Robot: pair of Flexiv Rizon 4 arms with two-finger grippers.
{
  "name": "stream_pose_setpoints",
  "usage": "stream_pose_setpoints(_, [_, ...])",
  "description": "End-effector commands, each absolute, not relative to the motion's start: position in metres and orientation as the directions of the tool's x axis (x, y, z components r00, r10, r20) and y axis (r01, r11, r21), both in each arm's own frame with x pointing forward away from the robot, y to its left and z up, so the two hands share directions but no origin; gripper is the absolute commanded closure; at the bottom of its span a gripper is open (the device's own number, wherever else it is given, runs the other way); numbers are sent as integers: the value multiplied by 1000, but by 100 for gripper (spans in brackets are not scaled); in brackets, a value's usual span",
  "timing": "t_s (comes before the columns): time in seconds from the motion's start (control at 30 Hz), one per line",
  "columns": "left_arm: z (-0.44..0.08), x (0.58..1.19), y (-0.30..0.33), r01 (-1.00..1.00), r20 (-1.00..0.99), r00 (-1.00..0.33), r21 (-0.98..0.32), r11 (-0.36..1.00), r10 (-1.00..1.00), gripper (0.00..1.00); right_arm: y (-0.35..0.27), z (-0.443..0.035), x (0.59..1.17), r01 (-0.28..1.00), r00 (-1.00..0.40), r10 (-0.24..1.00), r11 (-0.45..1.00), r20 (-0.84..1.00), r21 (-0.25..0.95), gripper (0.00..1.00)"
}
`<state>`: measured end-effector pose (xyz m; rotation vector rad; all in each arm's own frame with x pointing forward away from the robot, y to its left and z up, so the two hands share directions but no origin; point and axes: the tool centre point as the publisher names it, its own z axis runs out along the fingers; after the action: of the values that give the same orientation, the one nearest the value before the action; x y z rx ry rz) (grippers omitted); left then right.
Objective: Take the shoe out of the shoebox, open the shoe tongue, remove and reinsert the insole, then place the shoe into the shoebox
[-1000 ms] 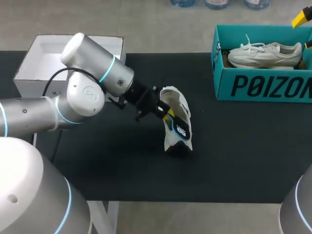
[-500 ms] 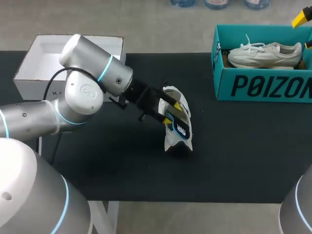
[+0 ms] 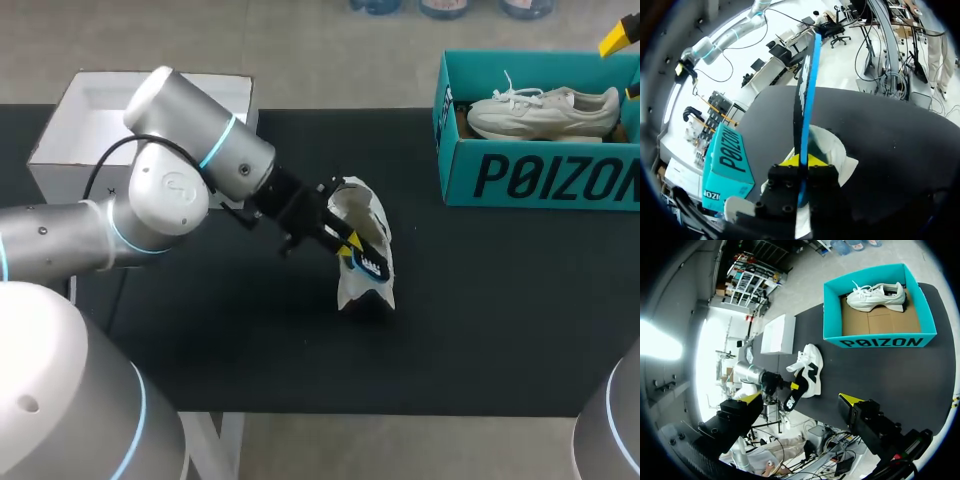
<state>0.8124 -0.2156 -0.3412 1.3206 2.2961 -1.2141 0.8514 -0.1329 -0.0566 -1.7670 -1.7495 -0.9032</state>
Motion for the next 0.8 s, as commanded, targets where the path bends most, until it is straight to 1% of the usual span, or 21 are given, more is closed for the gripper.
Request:
stream_pose_setpoints(0.03, [-352,831,-220,780,-512,-589,-562,275,625,100,-133,-56,853,993,-40,670,-55,741,103,0])
stream_pose_setpoints(0.37, [-370,863,-218,751,-481,-644,-546,372,594,100,-133,-56,853,993,-40,670,-55,741,103,0])
stream_pose_setpoints(0.53, [-362,857,-215,744,-492,-654,-555,372,575,100,-133,-56,853,993,-40,670,-55,741,103,0])
stream_pose_setpoints(0.57, [-356,852,-214,749,-503,-648,-558,357,572,75,-133,-56,853,993,-40,670,-55,741,103,0])
stream_pose_setpoints(0.6, [-351,847,-214,751,-506,-644,-561,348,574,56,-133,-56,853,993,-40,670,-55,741,103,0])
stream_pose_setpoints(0.7, [-341,838,-213,759,-523,-634,-561,331,569,61,-133,-56,853,993,-40,670,-55,741,103,0])
stream_pose_setpoints(0.73, [-338,836,-214,767,-533,-625,-555,322,571,82,-133,-56,853,993,-40,670,-55,741,103,0])
stream_pose_setpoints(0.77, [-336,833,-214,772,-540,-619,-554,313,570,93,-133,-56,853,993,-40,670,-55,741,103,0])
stream_pose_setpoints(0.8, [-333,830,-215,774,-546,-615,-555,303,569,100,-133,-56,853,993,-40,670,-55,741,103,0])
